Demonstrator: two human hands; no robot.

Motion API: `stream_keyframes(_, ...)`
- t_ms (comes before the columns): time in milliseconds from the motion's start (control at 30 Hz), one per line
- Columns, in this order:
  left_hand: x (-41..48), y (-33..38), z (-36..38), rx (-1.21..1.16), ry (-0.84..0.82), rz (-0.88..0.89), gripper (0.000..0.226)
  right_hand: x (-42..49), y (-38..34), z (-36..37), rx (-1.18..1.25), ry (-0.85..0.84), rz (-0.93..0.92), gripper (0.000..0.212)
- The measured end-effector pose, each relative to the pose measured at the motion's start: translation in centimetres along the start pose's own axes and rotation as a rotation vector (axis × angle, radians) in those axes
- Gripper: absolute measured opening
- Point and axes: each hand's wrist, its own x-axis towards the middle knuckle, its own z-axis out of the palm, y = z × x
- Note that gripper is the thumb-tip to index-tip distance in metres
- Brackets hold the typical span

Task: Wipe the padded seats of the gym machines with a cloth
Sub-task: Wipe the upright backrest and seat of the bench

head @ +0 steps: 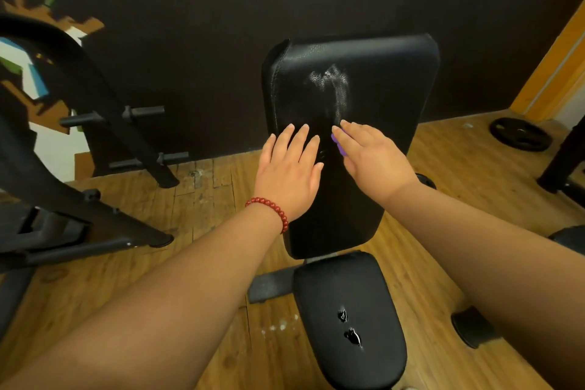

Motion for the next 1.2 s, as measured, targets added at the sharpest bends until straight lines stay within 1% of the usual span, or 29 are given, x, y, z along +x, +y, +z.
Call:
stream_keyframes(133,0.9,1.1,0.1,0.052,0.026,-0.062,0.052,0.8,2.7,0.8,-0.056,0.065,-0.13,0.061)
stream_keyframes(200,1.4,1.7,0.1,0.094,0.04,-0.098,0.053,1.1,4.1,1.2,-0.035,0.103,-0.2,0.064)
stream_keyframes(367,2.9,3.3,-0.3,0.197,0.072,-0.192,0.057,1.7,7.9,1.1,0.0,0.268,-0.39,0.064)
stream_keyframes(467,4.0,3.9,-0.8,0.235,0.099,-0.254,0.059,2.7,9.5,0.6,-0.009,0.332,-0.503,0.063)
stream_keyframes(600,5.7,3.9,-2.3,0.285,0.121,-0.319,0.063,4.7,10.3,-0.7,-0.011,0.407,-0.639,0.064)
stream_keyframes(767,7.2,2.4,-3.9,0.316,0.151,-0.374,0.065,8.0,9.7,-3.1,-0.018,0.444,-0.74,0.068)
stream_keyframes(900,7.5,0.5,-4.1,0.299,0.146,-0.311,0.064,10.8,8.6,-3.7,-0.094,0.495,-0.837,0.063)
stream_keyframes(1033,7.4,-1.6,-5.2,0.298,0.188,-0.168,0.057,12.0,8.8,-2.4,-0.224,0.554,-0.856,0.052)
stream_keyframes(1133,8.0,-3.3,-6.4,0.231,0.244,-0.02,0.052,12.2,9.4,-1.5,-0.281,0.602,-0.85,0.053)
stream_keyframes(1200,8.7,-4.3,-7.2,0.174,0.237,0.025,0.052,12.5,9.5,-1.1,-0.263,0.613,-0.848,0.059)
